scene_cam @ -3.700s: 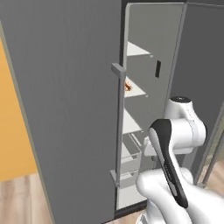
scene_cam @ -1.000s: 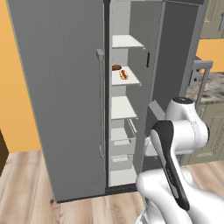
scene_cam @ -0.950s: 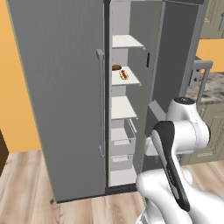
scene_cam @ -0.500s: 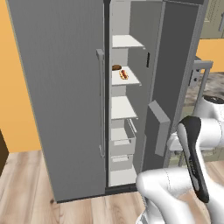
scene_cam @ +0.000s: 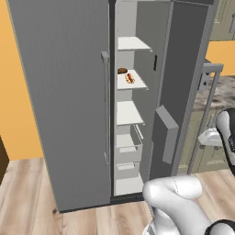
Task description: Store the hot dog in the freezer for long-term storage. Close the freezer door after placing the cooked food.
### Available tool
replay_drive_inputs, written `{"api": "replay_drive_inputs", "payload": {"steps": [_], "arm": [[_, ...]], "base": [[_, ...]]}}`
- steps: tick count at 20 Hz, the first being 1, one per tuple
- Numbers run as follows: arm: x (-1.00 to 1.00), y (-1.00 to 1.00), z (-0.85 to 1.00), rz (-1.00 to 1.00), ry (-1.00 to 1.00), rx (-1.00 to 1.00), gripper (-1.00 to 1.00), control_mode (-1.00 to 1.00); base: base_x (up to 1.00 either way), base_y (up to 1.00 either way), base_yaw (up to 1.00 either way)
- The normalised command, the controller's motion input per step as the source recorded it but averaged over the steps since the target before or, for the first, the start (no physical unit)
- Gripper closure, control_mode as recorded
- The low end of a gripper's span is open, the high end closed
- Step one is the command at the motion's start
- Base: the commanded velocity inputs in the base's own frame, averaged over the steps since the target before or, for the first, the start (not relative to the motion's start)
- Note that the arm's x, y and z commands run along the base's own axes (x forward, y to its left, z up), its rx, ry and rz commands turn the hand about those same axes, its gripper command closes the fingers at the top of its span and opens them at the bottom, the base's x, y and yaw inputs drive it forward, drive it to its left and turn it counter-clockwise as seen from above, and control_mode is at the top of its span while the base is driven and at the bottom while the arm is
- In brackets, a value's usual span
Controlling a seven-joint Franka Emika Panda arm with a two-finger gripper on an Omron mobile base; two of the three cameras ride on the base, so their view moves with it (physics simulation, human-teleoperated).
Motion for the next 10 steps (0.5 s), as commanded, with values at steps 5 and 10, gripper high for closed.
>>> {"api": "replay_drive_inputs", "payload": {"steps": [5,10], "arm": [[0.91,-0.98,0.0,0.29,-0.02,0.18,-1.0,-1.0],[0.79,-0.67,-0.16,0.2,-0.09,0.01,-1.0,-1.0]], "base": [[0.0,0.0,0.0],[0.0,0.0,0.0]]}}
